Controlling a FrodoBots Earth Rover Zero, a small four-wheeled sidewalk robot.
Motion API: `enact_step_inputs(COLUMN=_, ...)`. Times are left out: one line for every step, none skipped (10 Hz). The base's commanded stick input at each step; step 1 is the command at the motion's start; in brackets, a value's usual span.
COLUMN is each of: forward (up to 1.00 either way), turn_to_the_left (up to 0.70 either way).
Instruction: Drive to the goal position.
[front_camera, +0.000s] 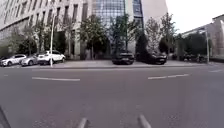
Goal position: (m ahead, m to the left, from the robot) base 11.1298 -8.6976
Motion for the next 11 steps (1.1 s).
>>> enact_step_inputs(forward=0.7, turn_to_the_left=-0.14)
enact_step_inputs(forward=0.7, turn_to_the_left=-0.14)
enact_step_inputs(forward=0.7, turn_to_the_left=-0.14)
enact_step_inputs(forward=0.7, turn_to_the_left=-0.14)
enact_step_inputs(forward=0.7, turn_to_the_left=-0.14)
enact_step_inputs(forward=0.7, turn_to_the_left=-0.14)
enact_step_inputs(forward=0.7, turn_to_the_left=-0.14)
enact_step_inputs(forward=0.7, turn_to_the_left=-0.14)
enact_step_inputs(forward=0.7, turn_to_the_left=-0.14)
enact_step_inputs(forward=0.7, turn_to_the_left=-0.14)
enact_step_inputs(forward=0.7, turn_to_the_left=-0.14)
